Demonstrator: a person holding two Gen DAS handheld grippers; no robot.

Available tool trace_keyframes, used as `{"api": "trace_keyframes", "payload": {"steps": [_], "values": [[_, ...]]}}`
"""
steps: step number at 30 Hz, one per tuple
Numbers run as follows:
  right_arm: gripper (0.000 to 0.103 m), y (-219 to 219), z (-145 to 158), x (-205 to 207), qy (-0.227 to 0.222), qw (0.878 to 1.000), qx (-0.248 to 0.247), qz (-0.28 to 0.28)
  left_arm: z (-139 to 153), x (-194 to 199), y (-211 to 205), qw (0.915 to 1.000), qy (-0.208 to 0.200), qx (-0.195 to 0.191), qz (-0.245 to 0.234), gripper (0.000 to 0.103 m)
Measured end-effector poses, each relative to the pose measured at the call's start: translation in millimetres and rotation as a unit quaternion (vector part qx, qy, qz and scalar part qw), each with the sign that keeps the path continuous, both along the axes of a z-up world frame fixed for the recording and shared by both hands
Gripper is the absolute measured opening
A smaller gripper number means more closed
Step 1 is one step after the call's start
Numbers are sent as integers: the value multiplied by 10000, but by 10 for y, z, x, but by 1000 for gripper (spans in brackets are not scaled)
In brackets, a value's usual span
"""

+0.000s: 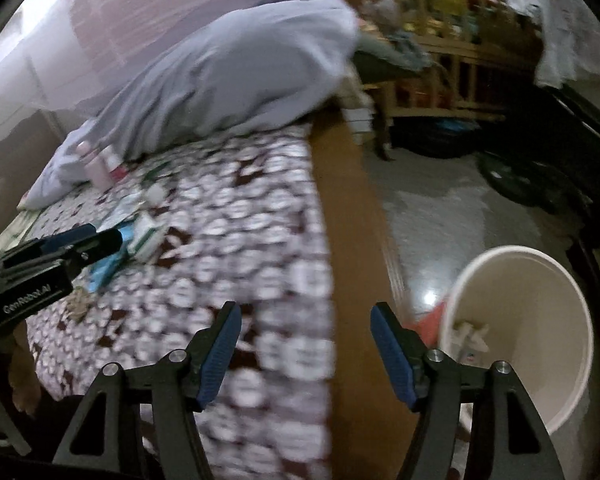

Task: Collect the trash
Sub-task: 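Move both open tools back to the trash pile on the bed, then grasp the green-and-white Watermelon Frost box with the right tool while the left tool approaches crumpled beige paper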

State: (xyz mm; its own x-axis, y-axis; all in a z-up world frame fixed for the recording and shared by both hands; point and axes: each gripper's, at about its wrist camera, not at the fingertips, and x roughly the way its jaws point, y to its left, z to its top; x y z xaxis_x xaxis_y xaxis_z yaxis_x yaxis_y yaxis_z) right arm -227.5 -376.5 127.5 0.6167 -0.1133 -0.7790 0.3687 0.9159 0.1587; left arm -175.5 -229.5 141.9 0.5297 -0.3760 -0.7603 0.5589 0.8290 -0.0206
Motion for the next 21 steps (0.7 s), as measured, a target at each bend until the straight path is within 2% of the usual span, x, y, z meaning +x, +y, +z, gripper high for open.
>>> {"api": "trace_keyframes", "payload": {"steps": [7, 13, 21], "values": [[66, 484, -97, 425, 147, 9979, 70, 625, -190, 216, 781, 9981, 152, 169, 570, 49], [67, 793, -222, 753, 264, 9944, 120, 1015, -426, 389, 1411, 9935, 456, 227, 1017, 49], [70, 1053, -340, 1280, 355, 9888, -9, 1447, -632, 480, 1721, 9900, 879, -115, 1098, 50]]}}
